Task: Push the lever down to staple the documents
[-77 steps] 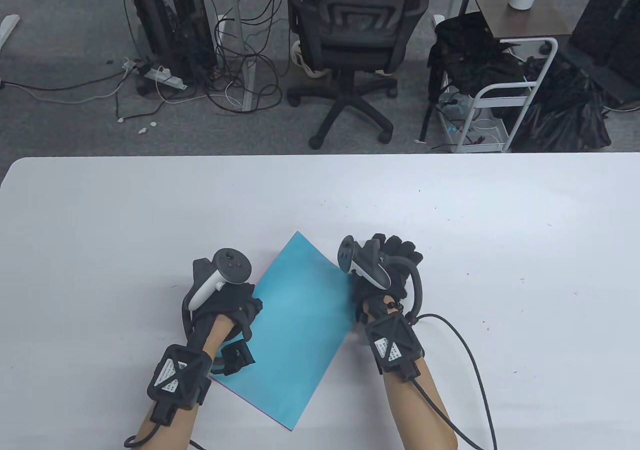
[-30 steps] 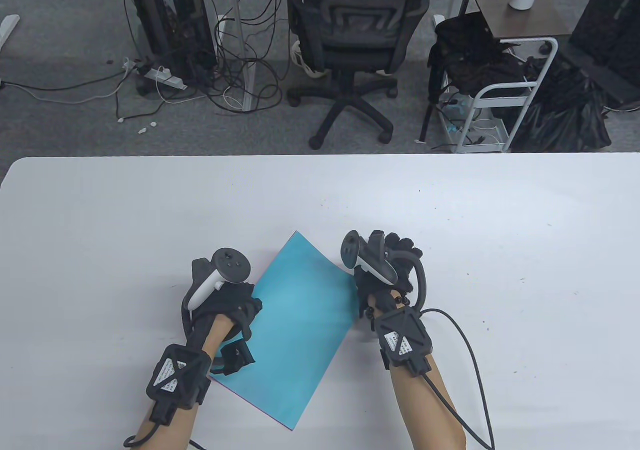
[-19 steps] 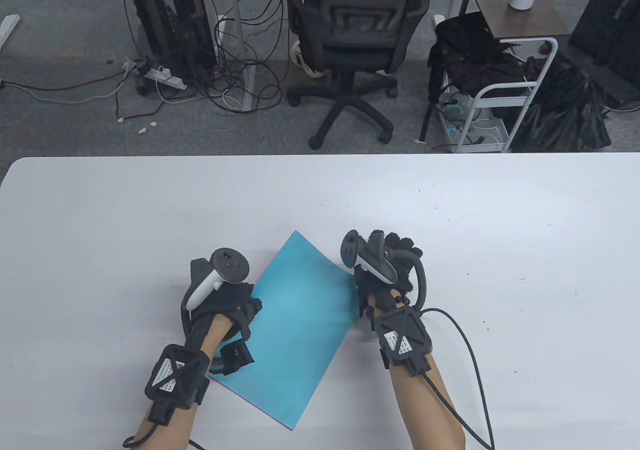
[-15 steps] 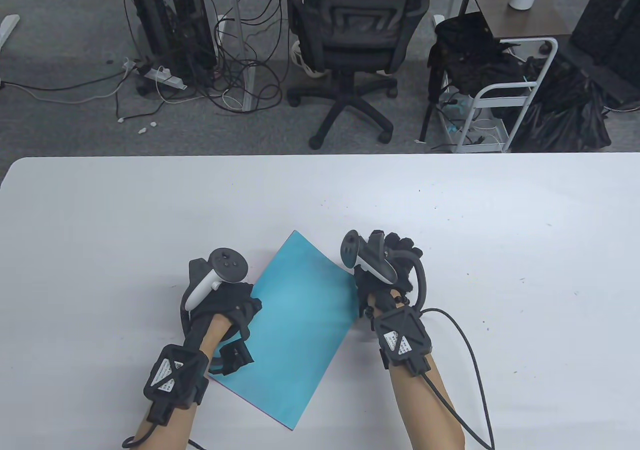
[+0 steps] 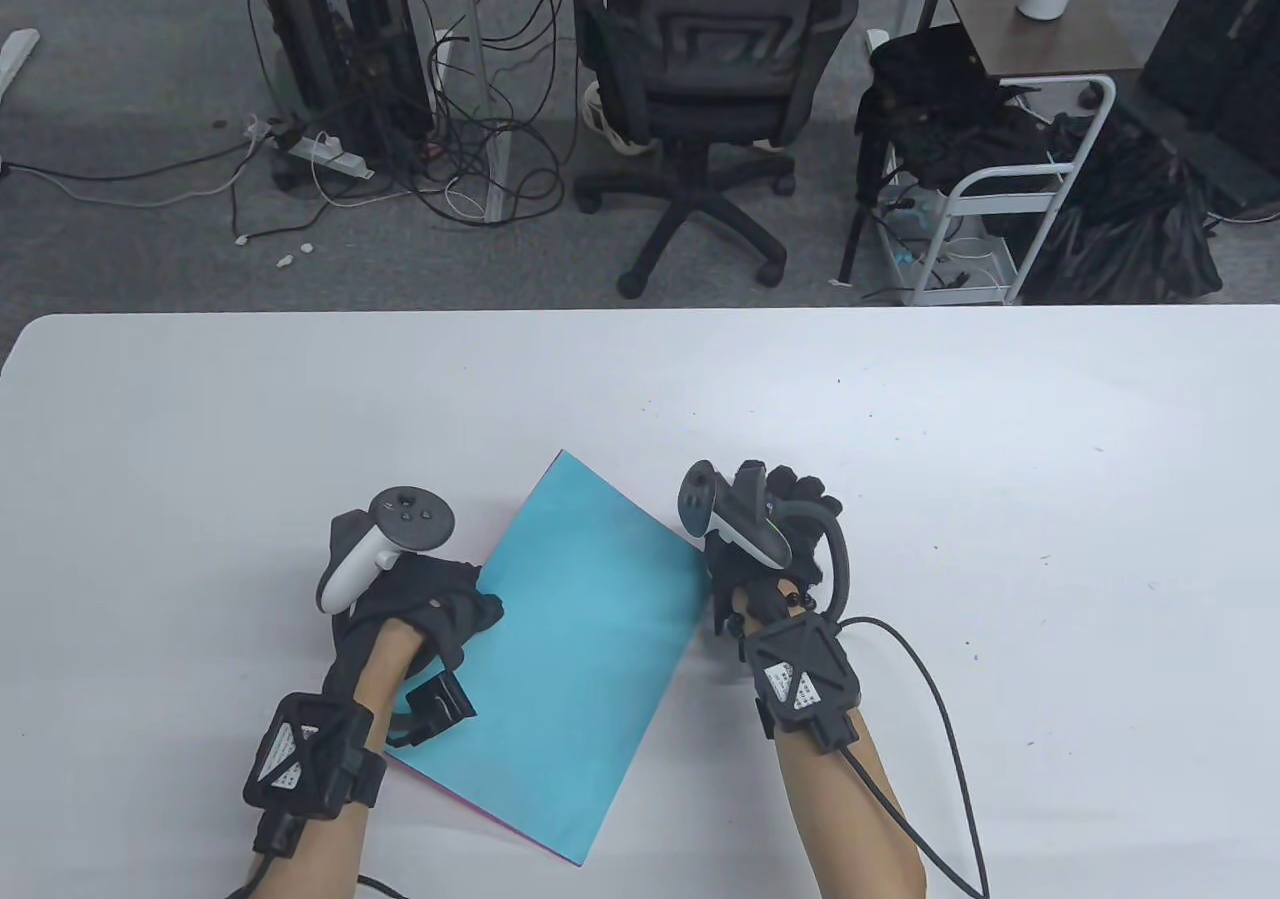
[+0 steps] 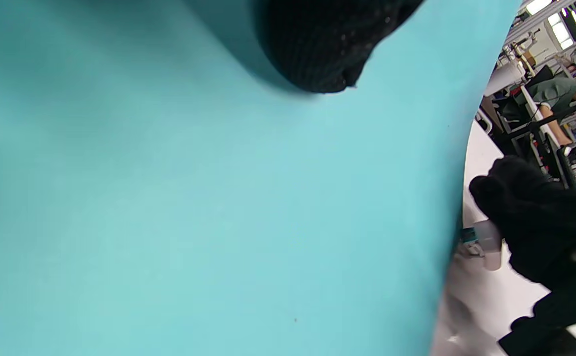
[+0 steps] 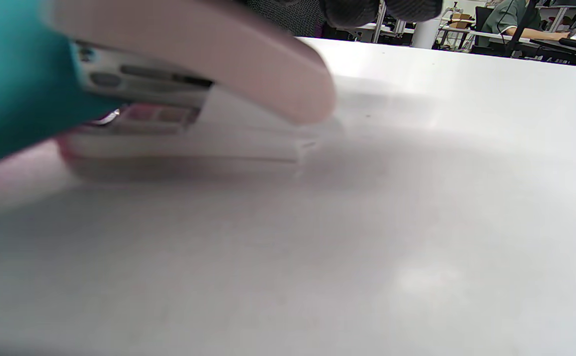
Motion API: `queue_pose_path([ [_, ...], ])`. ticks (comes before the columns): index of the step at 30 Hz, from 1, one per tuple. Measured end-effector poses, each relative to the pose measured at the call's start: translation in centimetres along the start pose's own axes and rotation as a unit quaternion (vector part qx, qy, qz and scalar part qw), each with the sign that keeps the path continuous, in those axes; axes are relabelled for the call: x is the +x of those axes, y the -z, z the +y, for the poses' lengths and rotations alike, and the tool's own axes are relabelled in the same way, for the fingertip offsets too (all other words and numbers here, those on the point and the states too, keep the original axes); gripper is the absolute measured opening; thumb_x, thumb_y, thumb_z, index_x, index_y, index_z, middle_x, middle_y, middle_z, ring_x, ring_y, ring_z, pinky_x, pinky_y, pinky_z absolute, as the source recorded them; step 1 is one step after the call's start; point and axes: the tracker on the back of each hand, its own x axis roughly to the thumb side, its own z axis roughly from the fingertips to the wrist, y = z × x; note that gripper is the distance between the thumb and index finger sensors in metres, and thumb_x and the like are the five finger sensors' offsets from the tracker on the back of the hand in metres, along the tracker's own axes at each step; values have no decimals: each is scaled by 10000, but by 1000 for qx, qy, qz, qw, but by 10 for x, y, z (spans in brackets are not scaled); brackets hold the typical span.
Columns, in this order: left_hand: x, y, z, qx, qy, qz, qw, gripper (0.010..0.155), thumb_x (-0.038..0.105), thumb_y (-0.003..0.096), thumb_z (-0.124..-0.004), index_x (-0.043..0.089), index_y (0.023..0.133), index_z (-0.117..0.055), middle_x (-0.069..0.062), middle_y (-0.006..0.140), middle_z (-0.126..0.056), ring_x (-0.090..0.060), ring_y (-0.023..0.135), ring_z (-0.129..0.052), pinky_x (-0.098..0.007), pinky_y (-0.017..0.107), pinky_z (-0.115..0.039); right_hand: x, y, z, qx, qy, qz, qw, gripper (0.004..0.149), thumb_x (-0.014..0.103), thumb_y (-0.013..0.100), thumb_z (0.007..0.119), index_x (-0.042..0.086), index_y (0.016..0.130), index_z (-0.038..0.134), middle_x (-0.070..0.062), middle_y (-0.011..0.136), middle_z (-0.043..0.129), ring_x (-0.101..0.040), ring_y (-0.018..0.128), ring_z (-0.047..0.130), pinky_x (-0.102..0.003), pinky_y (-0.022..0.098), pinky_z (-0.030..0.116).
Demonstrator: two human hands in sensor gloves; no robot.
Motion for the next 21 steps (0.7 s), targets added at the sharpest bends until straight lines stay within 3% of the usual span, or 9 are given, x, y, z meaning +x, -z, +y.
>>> queue_pose_path([
  [11,-48,-43,39,71,-101,-9,992,411,211,566,-771,61,945,-833,-169,778,-1014,-340,605,-1048,-624,510,-837,0,-2,-9,-2,31,0,1000,789,442,567,489,-64,1121,244,-401,1114,339,-680,987,418,-782,678,413],
  [16,-69,-49,37,102,-157,-19,982,413,216,572,-765,55,948,-824,-167,779,-1010,-333,601,-1050,-615,502,-846,-10,-15,-27,-22,55,-11,998,793,447,568,497,-62,1123,249,-405,1115,331,-682,989,412,-782,679,412],
  [21,-69,-47,25,108,-189,-33,976,413,217,573,-762,49,946,-819,-167,775,-1010,-328,595,-1053,-609,496,-851,-36,-43,-36,-37,83,-27,995,817,464,569,517,-68,1122,238,-411,1115,318,-686,988,404,-784,676,409],
])
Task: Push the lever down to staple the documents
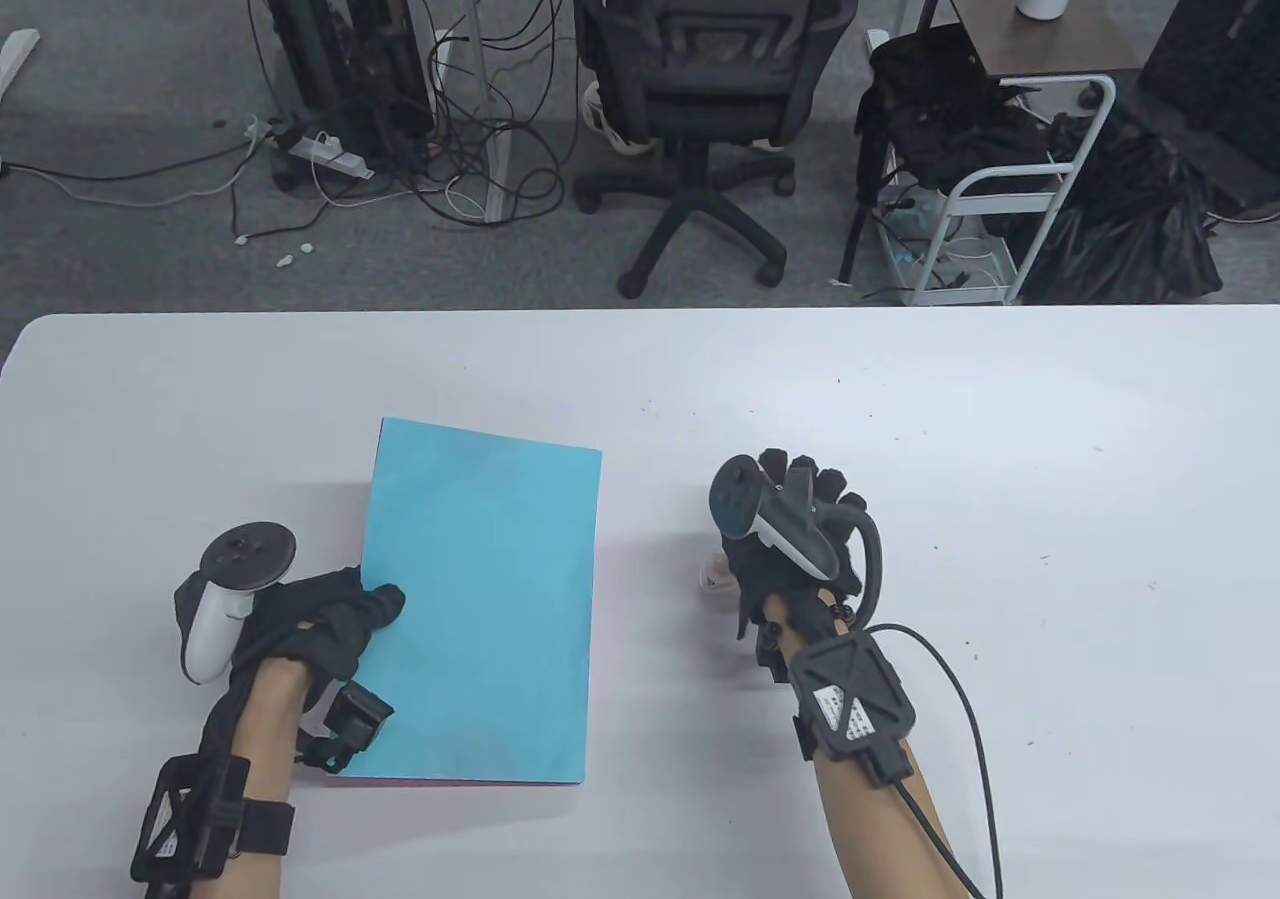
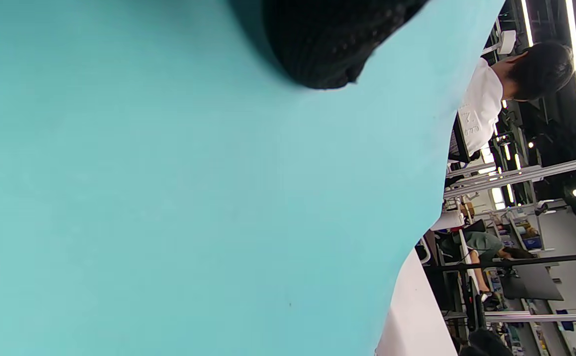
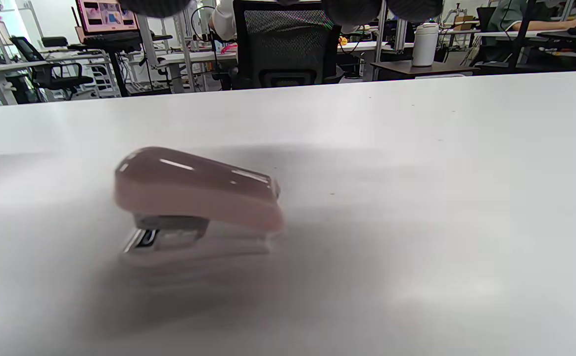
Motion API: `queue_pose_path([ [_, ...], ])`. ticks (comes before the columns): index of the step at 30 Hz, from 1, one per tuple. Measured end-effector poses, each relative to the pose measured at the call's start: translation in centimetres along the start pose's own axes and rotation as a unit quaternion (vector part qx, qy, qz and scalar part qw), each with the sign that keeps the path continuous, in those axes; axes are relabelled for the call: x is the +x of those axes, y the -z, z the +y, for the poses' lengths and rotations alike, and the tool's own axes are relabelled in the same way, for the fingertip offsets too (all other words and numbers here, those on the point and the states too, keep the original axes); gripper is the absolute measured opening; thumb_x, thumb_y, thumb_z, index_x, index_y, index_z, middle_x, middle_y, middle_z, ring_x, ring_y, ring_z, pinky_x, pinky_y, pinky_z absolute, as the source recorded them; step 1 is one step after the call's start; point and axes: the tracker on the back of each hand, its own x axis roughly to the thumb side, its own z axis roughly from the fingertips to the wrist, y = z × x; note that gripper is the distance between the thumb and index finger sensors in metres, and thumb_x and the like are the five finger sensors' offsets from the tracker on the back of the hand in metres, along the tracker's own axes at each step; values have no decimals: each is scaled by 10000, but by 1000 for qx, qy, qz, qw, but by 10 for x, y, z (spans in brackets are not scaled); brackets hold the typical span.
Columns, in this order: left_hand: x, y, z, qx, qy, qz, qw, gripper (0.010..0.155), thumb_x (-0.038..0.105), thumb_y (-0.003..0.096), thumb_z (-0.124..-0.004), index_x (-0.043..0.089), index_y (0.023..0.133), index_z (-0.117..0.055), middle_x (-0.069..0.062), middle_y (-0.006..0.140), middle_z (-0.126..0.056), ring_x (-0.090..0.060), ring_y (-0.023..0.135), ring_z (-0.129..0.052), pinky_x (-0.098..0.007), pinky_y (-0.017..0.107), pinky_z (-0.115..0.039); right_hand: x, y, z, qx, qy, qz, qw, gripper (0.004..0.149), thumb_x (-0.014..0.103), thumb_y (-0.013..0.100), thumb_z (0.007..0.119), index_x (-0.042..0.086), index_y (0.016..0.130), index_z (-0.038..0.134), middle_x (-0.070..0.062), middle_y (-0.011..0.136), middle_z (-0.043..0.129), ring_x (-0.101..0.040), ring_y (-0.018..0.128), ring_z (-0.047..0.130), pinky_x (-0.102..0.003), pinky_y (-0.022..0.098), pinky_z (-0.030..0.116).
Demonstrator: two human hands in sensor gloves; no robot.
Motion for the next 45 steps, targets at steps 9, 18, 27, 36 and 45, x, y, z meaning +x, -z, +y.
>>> queue_pose_path([
  [9,5,7,-26,2,19,-6,1000,412,222,587,-753,38,952,-804,-167,783,-1004,-323,603,-1051,-603,499,-853,-51,-68,0,-14,14,-34,999,844,482,569,539,-72,1122,222,-421,1113,259,-698,987,330,-790,670,373],
  [18,6,11,-49,33,58,18,998,411,226,592,-749,38,954,-796,-167,801,-991,-329,632,-1038,-611,519,-838,-69,-104,14,-71,30,-88,993,847,482,566,550,-71,1122,231,-426,1106,212,-703,978,256,-799,657,335],
  [27,15,9,-68,100,172,72,977,402,243,592,-754,64,945,-822,-252,947,-768,-488,815,-788,-797,584,-605,-74,-103,20,-24,29,-95,995,850,483,567,548,-74,1121,221,-436,1102,211,-710,973,248,-797,659,325],
  [36,18,16,-80,144,266,74,950,449,224,557,-796,18,955,-816,-183,788,-856,-440,724,-848,-791,549,-633,-75,-103,21,-19,41,-98,994,841,479,569,546,-74,1121,236,-436,1102,230,-711,972,268,-795,659,333],
  [45,19,20,-90,167,358,87,914,605,257,535,-833,-58,1032,-696,-153,785,-876,-408,719,-873,-781,556,-641,-69,-105,23,-16,39,-110,993,839,480,568,544,-72,1121,238,-435,1103,235,-711,973,274,-794,661,335],
])
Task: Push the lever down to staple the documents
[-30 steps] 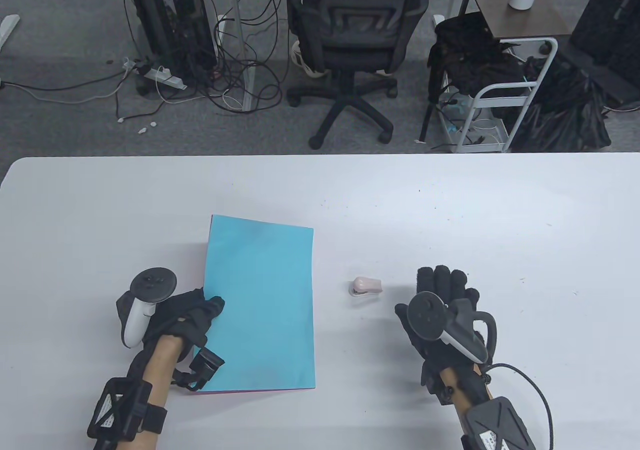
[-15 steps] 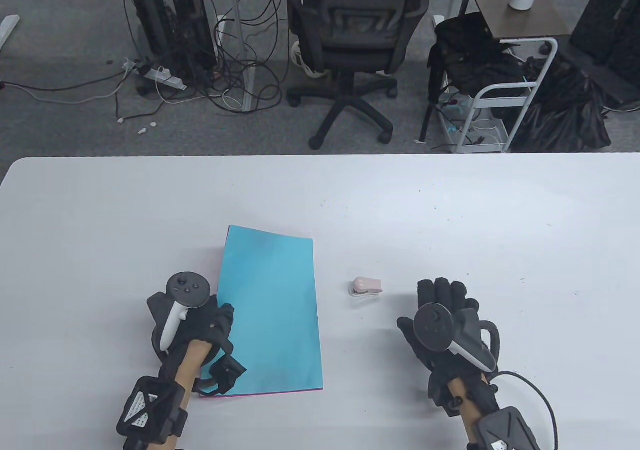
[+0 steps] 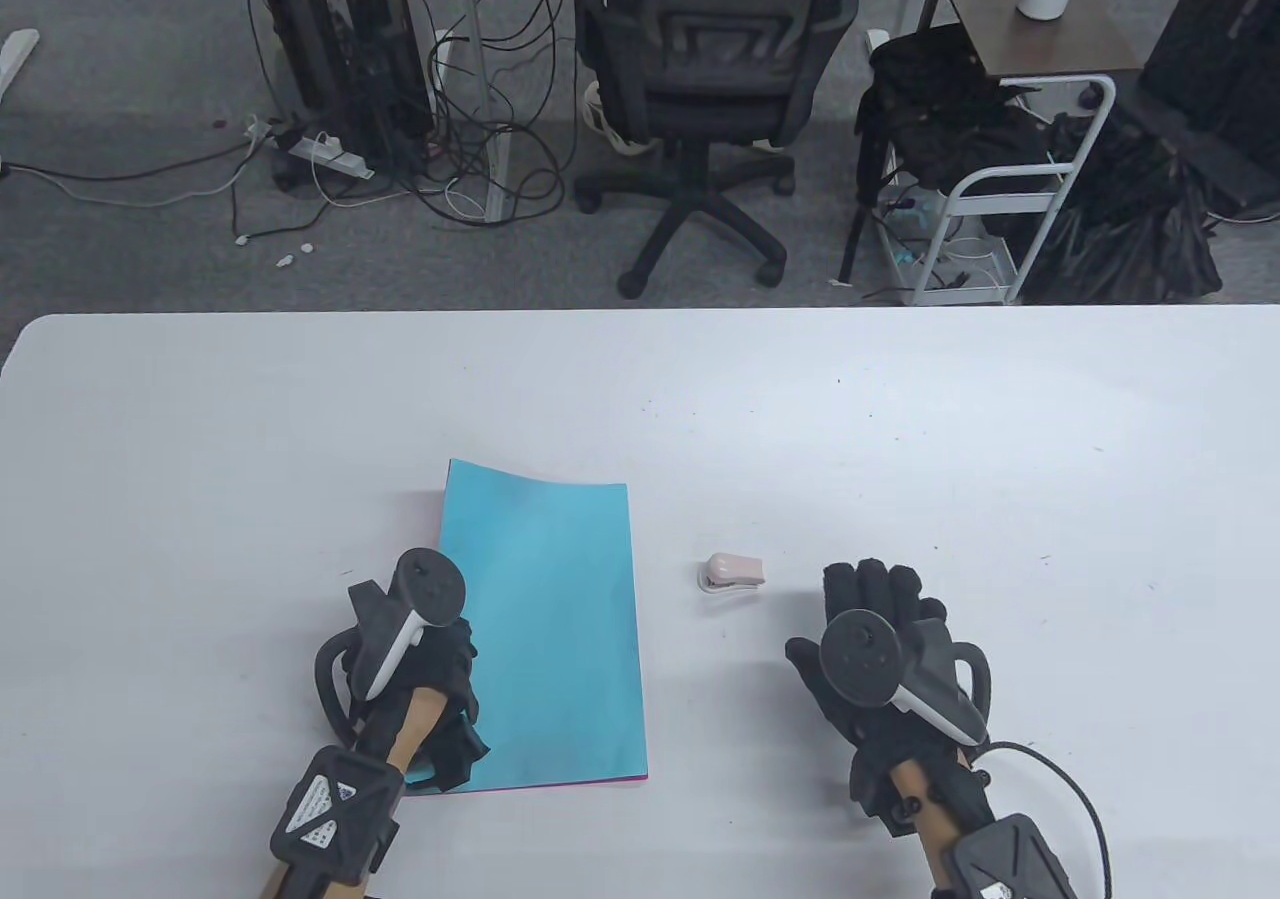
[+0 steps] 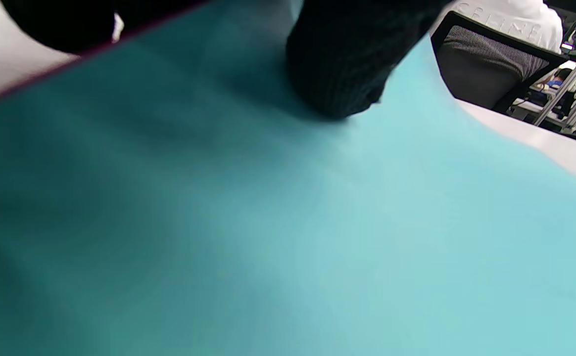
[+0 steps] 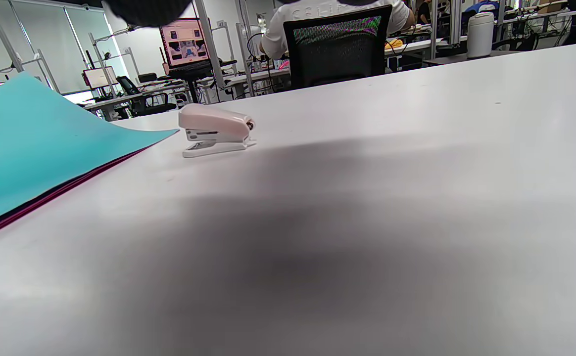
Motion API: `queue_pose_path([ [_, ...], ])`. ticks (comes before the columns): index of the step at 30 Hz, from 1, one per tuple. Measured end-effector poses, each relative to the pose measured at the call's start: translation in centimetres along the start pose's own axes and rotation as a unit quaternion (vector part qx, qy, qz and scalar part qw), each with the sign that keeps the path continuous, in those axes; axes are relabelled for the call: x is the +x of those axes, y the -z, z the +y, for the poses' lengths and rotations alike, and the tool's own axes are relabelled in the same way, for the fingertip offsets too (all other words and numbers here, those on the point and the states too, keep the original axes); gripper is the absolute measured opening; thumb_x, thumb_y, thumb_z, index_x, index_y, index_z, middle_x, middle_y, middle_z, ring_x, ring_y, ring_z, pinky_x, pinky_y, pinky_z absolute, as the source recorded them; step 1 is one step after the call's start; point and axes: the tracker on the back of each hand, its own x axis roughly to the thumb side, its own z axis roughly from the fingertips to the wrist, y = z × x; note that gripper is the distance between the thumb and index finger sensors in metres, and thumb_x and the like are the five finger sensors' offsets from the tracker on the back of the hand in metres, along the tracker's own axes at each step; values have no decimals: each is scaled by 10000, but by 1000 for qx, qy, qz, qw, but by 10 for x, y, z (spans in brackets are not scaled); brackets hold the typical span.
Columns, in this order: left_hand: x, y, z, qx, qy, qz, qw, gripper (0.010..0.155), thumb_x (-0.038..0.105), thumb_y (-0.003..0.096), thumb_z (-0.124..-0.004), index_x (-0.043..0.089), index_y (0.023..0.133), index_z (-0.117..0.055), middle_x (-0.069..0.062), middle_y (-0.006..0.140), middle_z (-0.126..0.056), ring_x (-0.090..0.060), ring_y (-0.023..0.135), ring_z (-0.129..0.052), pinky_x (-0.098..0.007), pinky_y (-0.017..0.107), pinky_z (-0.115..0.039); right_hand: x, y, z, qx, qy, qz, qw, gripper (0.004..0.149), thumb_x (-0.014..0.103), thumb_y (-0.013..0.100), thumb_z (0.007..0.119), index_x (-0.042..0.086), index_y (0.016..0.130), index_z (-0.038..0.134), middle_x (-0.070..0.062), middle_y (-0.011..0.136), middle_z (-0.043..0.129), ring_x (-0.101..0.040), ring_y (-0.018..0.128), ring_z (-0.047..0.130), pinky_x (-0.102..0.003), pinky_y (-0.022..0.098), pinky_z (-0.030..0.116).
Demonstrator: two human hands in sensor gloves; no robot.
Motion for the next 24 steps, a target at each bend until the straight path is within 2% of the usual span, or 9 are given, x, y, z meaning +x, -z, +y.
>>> queue_pose_path([
  [7,2,0,-2,-8,16,9,1000,608,273,546,-819,-59,1037,-685,-156,793,-863,-401,720,-864,-778,560,-635,0,0,0,-1,3,1,1000,838,479,568,542,-73,1121,241,-436,1101,243,-712,972,279,-794,660,338],
  [16,5,1,-6,-9,88,39,995,756,369,545,-799,-116,1084,-584,-192,840,-814,-438,754,-820,-800,574,-587,0,-1,0,4,4,1,1000,839,480,568,541,-74,1122,241,-436,1103,239,-712,973,286,-794,661,341],
  [24,8,0,-7,-10,116,41,992,781,384,542,-780,-107,1105,-553,-222,880,-785,-482,798,-778,-814,587,-552,0,-2,0,3,7,2,1000,838,479,568,541,-74,1122,240,-436,1103,239,-712,974,287,-794,661,342],
])
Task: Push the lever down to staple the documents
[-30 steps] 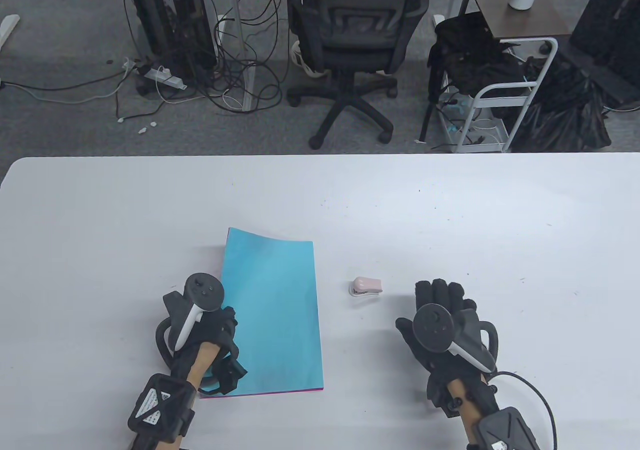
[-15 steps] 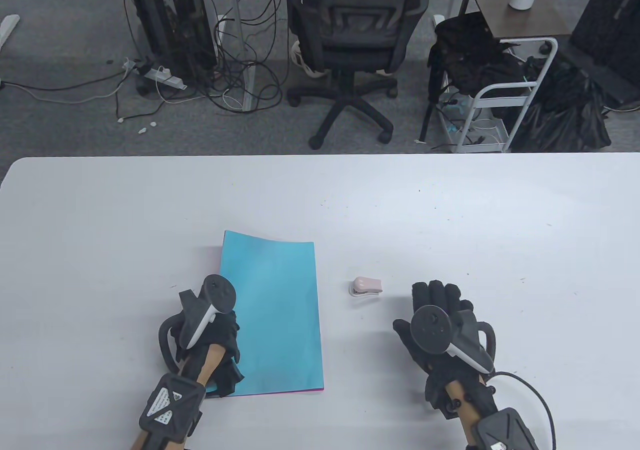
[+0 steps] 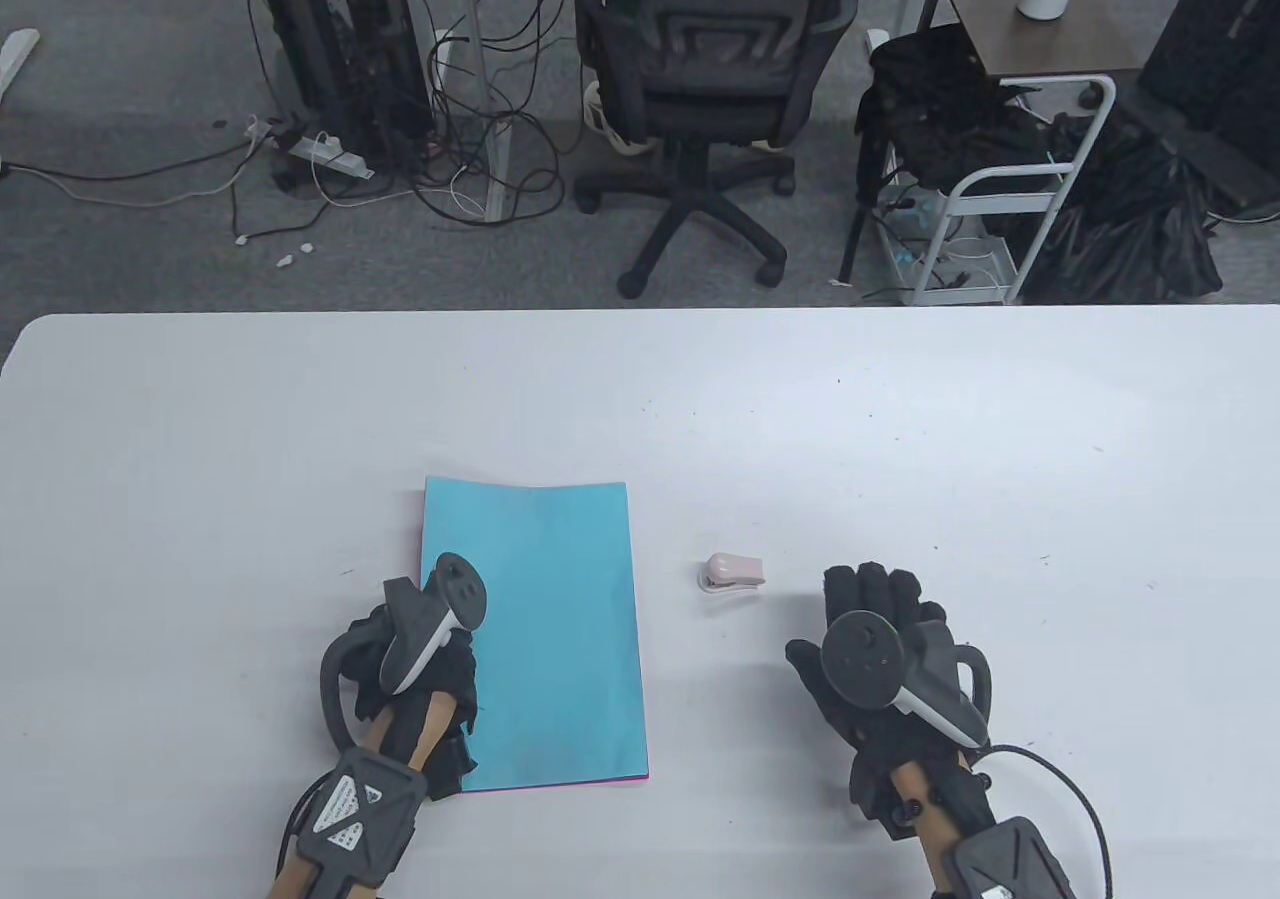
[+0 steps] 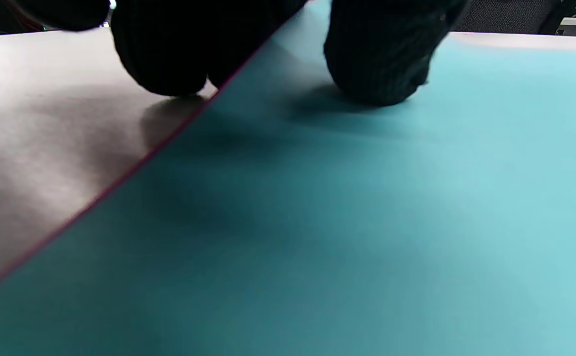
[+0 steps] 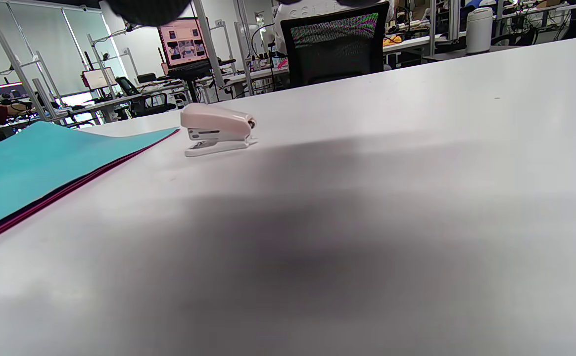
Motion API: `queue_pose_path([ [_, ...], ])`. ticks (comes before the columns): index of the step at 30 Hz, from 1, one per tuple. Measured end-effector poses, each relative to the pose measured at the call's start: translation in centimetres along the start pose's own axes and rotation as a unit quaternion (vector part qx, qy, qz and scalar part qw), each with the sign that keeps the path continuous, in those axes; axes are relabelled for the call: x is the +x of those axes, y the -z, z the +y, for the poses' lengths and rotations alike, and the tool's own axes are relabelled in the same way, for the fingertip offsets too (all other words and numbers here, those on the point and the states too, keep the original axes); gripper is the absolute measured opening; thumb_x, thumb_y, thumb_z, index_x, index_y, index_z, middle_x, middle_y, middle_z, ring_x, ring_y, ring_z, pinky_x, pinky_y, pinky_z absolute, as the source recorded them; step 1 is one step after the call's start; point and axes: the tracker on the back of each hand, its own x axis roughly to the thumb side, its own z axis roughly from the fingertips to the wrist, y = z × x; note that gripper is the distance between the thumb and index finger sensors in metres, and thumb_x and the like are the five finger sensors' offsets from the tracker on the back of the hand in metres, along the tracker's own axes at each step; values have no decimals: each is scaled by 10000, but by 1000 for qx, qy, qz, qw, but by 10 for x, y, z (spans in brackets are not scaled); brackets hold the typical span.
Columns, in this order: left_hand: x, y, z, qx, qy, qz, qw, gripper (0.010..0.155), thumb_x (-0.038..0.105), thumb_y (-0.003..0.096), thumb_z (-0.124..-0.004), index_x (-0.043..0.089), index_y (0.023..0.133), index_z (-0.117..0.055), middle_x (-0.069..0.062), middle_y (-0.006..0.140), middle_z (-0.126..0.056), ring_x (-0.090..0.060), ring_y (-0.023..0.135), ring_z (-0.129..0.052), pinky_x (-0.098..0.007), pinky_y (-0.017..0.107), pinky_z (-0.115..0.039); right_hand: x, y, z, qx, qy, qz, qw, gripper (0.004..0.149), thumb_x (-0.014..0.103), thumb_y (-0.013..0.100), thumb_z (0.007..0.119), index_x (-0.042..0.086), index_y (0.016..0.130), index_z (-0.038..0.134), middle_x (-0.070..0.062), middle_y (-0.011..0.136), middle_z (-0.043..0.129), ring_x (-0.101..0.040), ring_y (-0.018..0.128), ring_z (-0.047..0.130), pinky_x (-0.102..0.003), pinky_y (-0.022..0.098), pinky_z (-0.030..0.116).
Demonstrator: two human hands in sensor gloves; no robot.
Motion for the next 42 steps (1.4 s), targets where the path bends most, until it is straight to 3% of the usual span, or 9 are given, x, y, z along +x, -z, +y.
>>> queue_pose_path([
  [6,0,-1,-1,4,9,-2,1000,826,393,544,-766,-83,1142,-454,-277,996,-695,-510,844,-727,-813,601,-530,0,0,0,0,1,0,1000,837,479,568,542,-73,1121,241,-436,1102,243,-711,974,290,-793,661,343],
  [17,-6,0,0,-1,-17,-7,1000,820,399,546,-760,-75,1138,-448,-277,1003,-680,-499,850,-722,-808,607,-530,1,-1,0,1,2,0,1000,835,477,568,541,-73,1121,241,-436,1101,245,-711,973,293,-793,661,345],
  [26,-21,-10,19,-17,-109,-45,993,855,425,553,-744,-77,1148,-391,-327,1060,-617,-562,898,-679,-814,617,-518,1,-1,0,0,3,-1,1000,834,477,569,540,-73,1121,242,-437,1104,231,-712,974,292,-796,660,349],
  [30,-35,-26,40,25,-156,-93,983,871,435,562,-742,-58,1160,-345,-384,1154,-482,-664,984,-555,-827,634,-473,1,-1,-1,0,5,-3,1000,835,477,569,540,-73,1121,242,-436,1103,239,-712,974,291,-797,660,348],
  [36,-60,-47,60,171,-181,-188,950,839,446,571,-709,36,1180,-304,-327,1227,-329,-651,1076,-337,-789,699,-365,0,-1,-1,-12,9,-8,1000,837,478,568,543,-74,1121,241,-435,1105,232,-710,974,281,-798,659,346],
  [39,-65,-52,59,213,-137,-212,944,870,467,568,-696,82,1183,-217,-297,1244,-215,-643,1082,-191,-791,696,-274,0,-1,-1,-31,7,-12,999,840,479,566,548,-70,1120,236,-430,1102,237,-708,973,261,-800,655,335],
  [42,-62,-50,53,216,-69,-221,949,916,512,563,-670,129,1172,-104,-285,1233,-59,-652,1048,-67,-813,667,-202,0,-3,-1,-51,3,-16,999,849,483,565,552,-66,1120,218,-433,1101,187,-708,967,219,-802,650,313],
])
